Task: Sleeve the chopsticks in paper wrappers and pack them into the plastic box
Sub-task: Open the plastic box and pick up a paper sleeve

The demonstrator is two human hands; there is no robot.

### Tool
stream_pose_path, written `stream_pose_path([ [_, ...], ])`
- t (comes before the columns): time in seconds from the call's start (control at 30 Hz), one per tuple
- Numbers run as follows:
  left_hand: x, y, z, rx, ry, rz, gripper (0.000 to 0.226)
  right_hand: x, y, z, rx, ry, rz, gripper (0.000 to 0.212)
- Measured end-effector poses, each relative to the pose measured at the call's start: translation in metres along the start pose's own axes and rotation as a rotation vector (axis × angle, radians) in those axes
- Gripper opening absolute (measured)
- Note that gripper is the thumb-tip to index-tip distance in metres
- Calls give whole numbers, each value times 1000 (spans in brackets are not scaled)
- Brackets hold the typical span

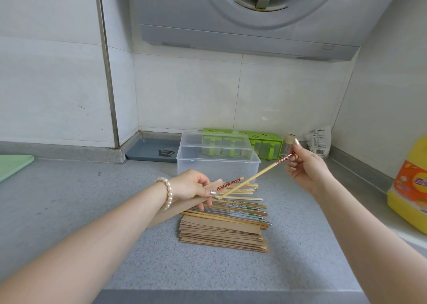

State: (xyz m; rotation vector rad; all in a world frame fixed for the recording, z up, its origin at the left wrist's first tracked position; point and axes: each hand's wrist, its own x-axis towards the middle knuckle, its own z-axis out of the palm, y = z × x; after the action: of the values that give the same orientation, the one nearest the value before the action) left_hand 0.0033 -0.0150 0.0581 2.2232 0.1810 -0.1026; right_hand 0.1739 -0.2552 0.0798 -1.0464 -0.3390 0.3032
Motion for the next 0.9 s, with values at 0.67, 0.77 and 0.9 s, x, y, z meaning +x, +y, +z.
stream_pose_path([
  [0.67, -8, 8, 8, 19, -8, 24, 7, -16, 9, 12, -183, 105, -51, 20],
  [0.77, -8, 11, 12, -18, 5, 59, 7, -26, 23, 24, -210, 57, 55, 18],
  [0.9, -9, 18, 16, -5, 21, 82, 8, -40, 45, 42, -195, 0, 170, 17],
])
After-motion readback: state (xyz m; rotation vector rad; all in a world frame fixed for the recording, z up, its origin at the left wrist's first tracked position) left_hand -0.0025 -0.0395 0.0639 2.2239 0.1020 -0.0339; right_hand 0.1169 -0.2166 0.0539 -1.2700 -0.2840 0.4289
